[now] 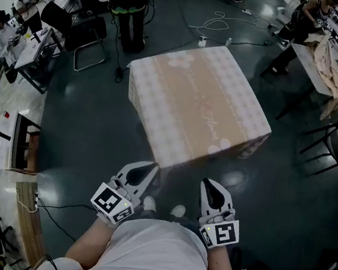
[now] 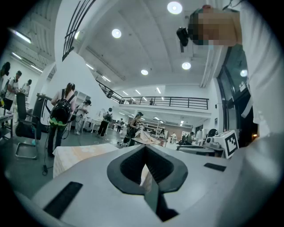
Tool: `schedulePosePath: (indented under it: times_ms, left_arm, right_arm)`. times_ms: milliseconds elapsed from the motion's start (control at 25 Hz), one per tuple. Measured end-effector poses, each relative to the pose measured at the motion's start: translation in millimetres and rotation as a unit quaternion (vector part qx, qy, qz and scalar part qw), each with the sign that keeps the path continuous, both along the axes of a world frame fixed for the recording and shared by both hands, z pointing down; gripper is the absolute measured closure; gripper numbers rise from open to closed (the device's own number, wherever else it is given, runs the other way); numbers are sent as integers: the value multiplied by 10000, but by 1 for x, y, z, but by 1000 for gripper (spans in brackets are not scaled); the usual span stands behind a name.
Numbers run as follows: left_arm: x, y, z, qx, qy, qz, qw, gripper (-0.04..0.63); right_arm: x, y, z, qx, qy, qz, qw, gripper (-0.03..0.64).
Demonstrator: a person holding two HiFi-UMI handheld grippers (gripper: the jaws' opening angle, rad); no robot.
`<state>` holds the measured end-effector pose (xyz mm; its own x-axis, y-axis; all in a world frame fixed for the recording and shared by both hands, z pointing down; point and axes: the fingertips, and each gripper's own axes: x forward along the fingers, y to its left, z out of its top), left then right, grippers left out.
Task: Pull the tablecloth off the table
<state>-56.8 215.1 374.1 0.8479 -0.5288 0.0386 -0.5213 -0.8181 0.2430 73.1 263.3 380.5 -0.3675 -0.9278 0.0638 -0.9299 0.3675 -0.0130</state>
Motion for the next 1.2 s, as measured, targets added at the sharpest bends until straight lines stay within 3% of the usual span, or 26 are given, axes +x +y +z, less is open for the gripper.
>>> schedulePosePath:
  times_ms: [720,840,1200]
  left_arm:
    - [35,0,9,-103,-299,-479,9984,586]
    - [45,1,14,-34,-492,-469,9977,586]
    - [38,-23,35,-259,-616,-660,9956,586]
  right_arm:
    - [52,6,-8,181,-431,-112,9988,583]
    - [68,6,-2,147,-469,-132,9987,583]
    - [95,-18,17,-7,-483,141,9987,583]
